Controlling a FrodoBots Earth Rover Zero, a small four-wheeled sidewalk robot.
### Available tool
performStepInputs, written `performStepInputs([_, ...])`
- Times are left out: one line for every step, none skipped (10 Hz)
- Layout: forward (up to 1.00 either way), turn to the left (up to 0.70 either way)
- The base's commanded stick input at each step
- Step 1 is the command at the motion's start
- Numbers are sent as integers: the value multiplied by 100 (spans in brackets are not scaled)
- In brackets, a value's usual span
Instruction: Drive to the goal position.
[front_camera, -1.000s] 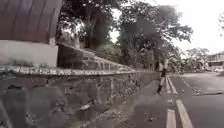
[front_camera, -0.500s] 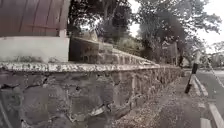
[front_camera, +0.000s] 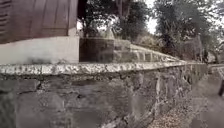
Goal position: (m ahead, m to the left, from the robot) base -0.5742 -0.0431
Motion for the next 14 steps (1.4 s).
performStepInputs([0, 45])
performStepInputs([0, 45])
performStepInputs([0, 45])
performStepInputs([0, 45])
performStepInputs([0, 45])
performStepInputs([0, 45])
performStepInputs([0, 45])
performStepInputs([0, 45])
performStepInputs([0, 45])
performStepInputs([0, 45])
performStepInputs([0, 45])
performStepInputs([0, 45])
performStepInputs([0, 45])
performStepInputs([0, 45])
